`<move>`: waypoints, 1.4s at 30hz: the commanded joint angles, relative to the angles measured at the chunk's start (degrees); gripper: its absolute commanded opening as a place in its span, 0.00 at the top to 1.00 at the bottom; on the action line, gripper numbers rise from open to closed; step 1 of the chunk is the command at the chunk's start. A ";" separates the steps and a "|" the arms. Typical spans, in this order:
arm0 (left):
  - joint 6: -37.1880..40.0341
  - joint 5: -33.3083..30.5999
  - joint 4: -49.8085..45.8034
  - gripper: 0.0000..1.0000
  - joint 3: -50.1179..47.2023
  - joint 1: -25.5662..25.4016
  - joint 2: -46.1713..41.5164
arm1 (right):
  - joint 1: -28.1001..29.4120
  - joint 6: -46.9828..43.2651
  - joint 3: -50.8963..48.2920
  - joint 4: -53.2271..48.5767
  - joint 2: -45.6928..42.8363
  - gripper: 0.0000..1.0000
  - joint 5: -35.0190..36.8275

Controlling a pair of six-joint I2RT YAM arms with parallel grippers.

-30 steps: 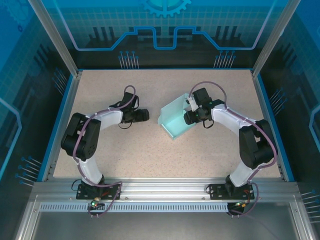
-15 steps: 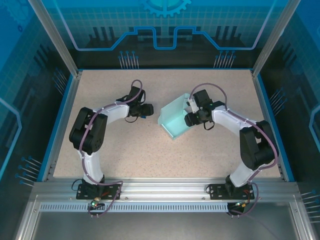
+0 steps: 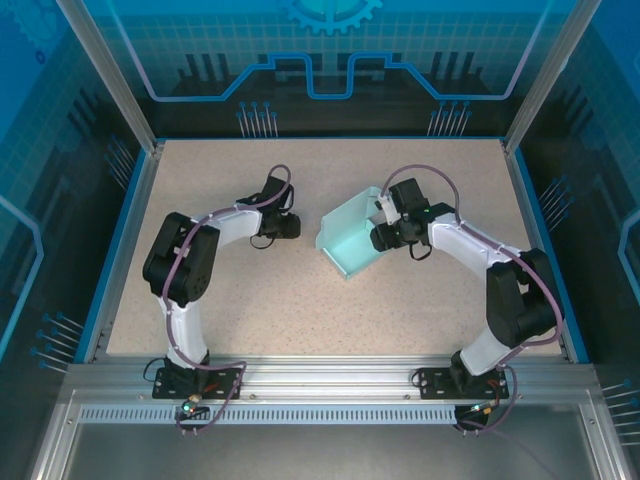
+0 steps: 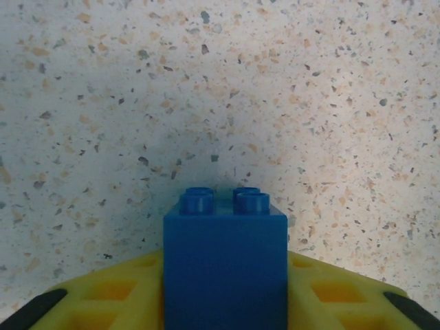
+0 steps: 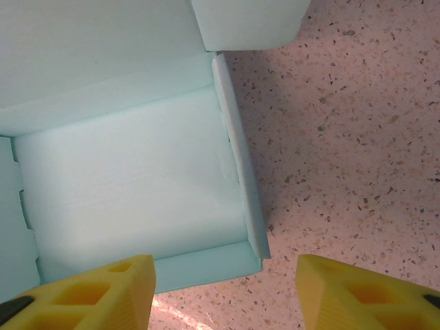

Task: Fold the paper box

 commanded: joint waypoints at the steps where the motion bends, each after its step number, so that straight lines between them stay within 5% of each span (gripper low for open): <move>1: 0.67 -2.35 1.00 0.63 -3.00 -0.41 -6.63 | -0.89 1.11 -0.97 -1.45 -3.14 0.43 0.67; 7: -0.49 -5.76 -0.08 0.67 -14.07 -5.85 -26.56 | -3.61 1.57 -3.14 -2.09 -9.56 0.43 -1.18; 11: 1.86 -7.12 -1.25 0.68 -18.80 -15.28 -40.70 | -7.01 1.60 -4.14 -2.53 -12.46 0.43 -2.13; 15: 6.22 -6.87 -2.09 0.70 -16.84 -26.64 -44.40 | -10.03 1.36 -4.50 -2.60 -12.84 0.43 -3.38; 20: 12.85 -6.44 -5.46 0.69 -6.72 -35.68 -33.46 | -11.87 1.12 -5.19 -2.95 -13.36 0.44 -3.18; 30: 18.10 -11.01 -14.73 0.69 14.61 -31.08 -4.75 | -17.29 3.94 -10.43 -2.42 -20.30 0.44 -4.40; 42: 20.76 -14.89 -18.75 0.64 25.48 -27.73 11.03 | -17.38 3.92 -10.91 -1.98 -20.50 0.44 -6.70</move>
